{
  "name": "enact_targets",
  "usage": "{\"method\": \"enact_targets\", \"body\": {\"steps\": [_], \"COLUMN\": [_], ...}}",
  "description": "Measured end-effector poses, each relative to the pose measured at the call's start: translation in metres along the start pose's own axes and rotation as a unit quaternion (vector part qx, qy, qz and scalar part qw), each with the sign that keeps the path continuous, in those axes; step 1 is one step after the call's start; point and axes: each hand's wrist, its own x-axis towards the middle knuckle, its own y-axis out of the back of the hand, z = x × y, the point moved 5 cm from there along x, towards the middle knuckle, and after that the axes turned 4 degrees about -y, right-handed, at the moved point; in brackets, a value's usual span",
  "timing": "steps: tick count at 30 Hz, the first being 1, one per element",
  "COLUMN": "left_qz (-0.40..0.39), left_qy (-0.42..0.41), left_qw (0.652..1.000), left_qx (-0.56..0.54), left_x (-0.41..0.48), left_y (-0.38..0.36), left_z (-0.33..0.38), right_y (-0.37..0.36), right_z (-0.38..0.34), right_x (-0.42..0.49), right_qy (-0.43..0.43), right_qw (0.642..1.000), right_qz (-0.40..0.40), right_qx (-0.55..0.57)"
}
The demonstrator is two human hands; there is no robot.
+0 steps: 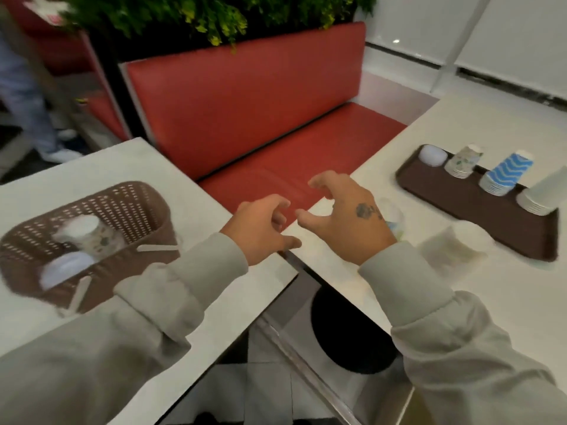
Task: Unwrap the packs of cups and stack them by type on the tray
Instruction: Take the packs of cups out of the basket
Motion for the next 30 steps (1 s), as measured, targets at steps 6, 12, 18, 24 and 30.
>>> {"method": "enact_targets", "body": {"steps": [6,12,18,24,30], "left_qz": [0.089,0.171,0.198,0.117,0.062], "left_qy": [0.08,0.176,0.27,0.329,0.323], "left_qw": [0.992,0.966,0.934,0.929,0.939], "left_qx": [0.039,0.075,0.122,0.119,0.103], "left_x": [-0.041,-0.085,-0.114,-0.106,-0.09], "left_y": [0.094,0.186,0.239,0.239,0.231], "left_z": [-0.071,-0.135,-0.202,-0.249,-0.276], "right_y": [-0.088,-0.168,-0.254,-0.313,-0.347], "right_z": [-0.078,-0.163,-0.211,-0.225,-0.223], "right_x": [0.025,0.049,0.071,0.079,0.079], "right_qy": [0.063,0.117,0.095,0.049,0.025], "right_qw": [0.989,0.967,0.945,0.926,0.921], "right_qz": [-0.118,-0.215,-0.313,-0.372,-0.388], "right_qx": [0.055,0.077,-0.003,-0.047,-0.031]}}
